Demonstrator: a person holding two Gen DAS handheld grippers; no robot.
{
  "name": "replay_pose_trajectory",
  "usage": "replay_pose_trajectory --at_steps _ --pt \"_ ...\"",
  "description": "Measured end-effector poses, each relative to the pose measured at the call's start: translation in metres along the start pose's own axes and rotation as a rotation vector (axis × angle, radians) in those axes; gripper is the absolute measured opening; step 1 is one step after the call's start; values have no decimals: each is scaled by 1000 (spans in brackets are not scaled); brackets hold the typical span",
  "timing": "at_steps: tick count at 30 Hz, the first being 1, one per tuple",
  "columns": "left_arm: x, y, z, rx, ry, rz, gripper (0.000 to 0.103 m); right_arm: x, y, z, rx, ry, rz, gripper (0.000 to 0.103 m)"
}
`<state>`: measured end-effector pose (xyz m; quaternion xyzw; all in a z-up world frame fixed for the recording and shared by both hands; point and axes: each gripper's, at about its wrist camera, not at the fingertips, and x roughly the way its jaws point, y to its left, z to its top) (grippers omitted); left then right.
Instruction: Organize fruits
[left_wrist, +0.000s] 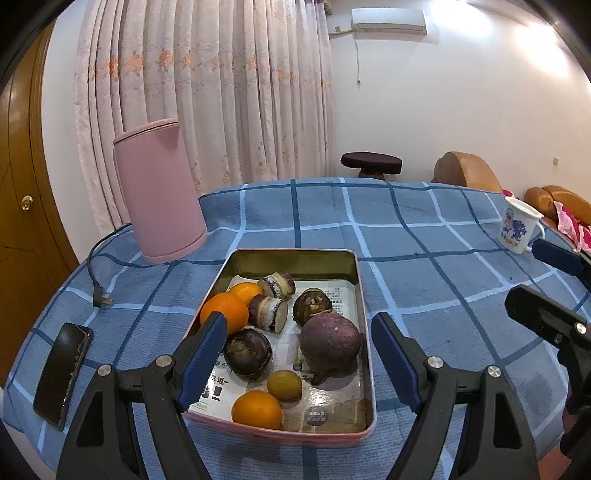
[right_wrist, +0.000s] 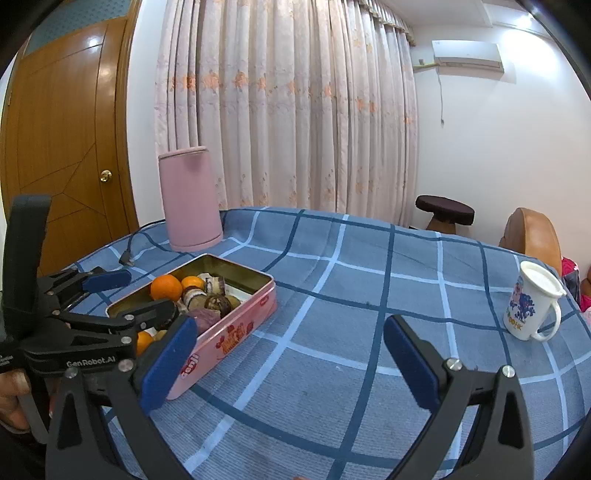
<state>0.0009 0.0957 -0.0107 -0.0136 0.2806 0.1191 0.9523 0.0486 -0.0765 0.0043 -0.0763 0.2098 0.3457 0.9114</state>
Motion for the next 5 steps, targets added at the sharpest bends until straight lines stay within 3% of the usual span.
replay_pose_trajectory --at_steps 5 --pt "-1 -1 1 -1 -7 -7 82 1 -6 -2 4 12 -14 103"
